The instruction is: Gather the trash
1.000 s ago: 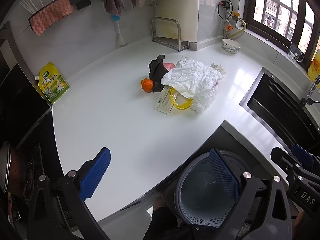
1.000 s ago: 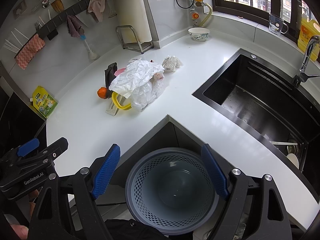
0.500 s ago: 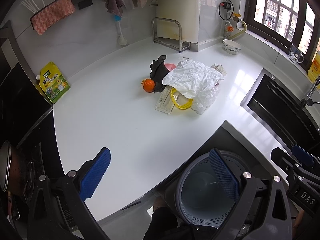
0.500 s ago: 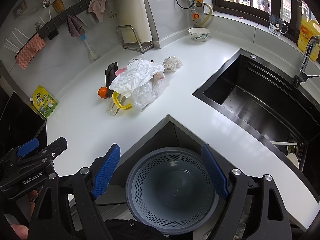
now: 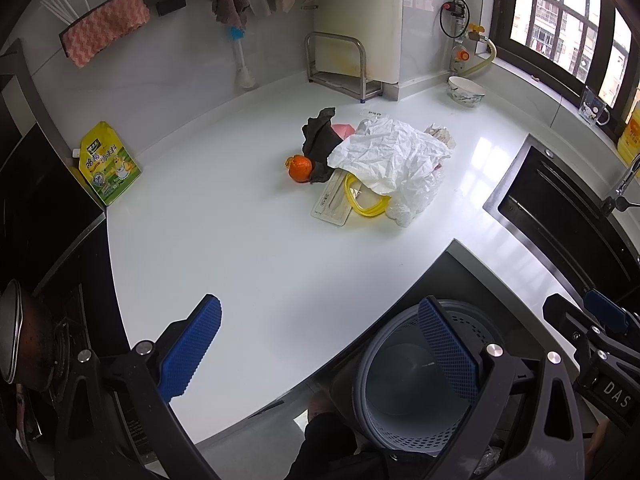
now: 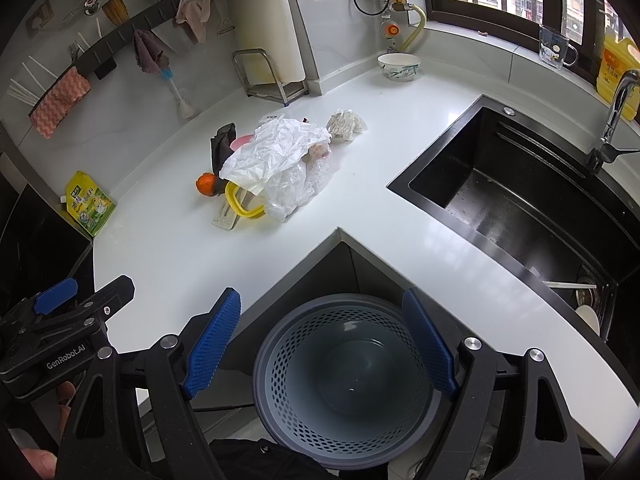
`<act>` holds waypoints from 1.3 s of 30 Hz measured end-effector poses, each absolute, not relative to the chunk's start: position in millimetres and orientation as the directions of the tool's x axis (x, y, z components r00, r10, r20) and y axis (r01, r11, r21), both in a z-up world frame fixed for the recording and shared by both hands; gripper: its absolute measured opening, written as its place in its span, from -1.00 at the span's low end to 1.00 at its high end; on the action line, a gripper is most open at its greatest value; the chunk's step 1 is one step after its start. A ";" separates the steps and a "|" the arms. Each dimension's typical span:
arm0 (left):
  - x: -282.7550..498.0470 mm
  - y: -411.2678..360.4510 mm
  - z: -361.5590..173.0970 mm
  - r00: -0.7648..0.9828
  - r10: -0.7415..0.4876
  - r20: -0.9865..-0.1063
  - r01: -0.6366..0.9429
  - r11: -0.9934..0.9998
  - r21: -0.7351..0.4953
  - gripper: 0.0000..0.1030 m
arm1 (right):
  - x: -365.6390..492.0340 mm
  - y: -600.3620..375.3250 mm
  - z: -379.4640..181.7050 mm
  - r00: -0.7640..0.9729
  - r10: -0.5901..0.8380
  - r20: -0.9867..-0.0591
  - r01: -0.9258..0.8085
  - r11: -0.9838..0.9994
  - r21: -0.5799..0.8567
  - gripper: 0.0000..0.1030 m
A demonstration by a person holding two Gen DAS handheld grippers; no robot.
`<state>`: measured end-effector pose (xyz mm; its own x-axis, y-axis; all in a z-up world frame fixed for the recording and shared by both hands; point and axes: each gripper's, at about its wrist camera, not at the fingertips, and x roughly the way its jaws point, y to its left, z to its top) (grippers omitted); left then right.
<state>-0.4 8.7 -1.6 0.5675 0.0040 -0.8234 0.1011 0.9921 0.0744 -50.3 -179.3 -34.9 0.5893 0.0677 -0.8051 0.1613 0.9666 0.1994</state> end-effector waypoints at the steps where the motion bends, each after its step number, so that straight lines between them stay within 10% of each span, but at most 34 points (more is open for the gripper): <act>1: 0.3 9.7 -2.5 0.566 0.004 -0.824 0.102 0.992 0.075 0.88 | -50.3 -179.3 -36.3 0.589 0.067 -0.805 0.164 0.966 0.200 0.54; 39: 223.6 85.4 -69.1 0.538 -0.024 -0.843 0.198 0.975 0.098 0.88 | 171.7 -144.6 -91.2 0.579 -0.017 -0.815 0.281 0.943 0.180 0.54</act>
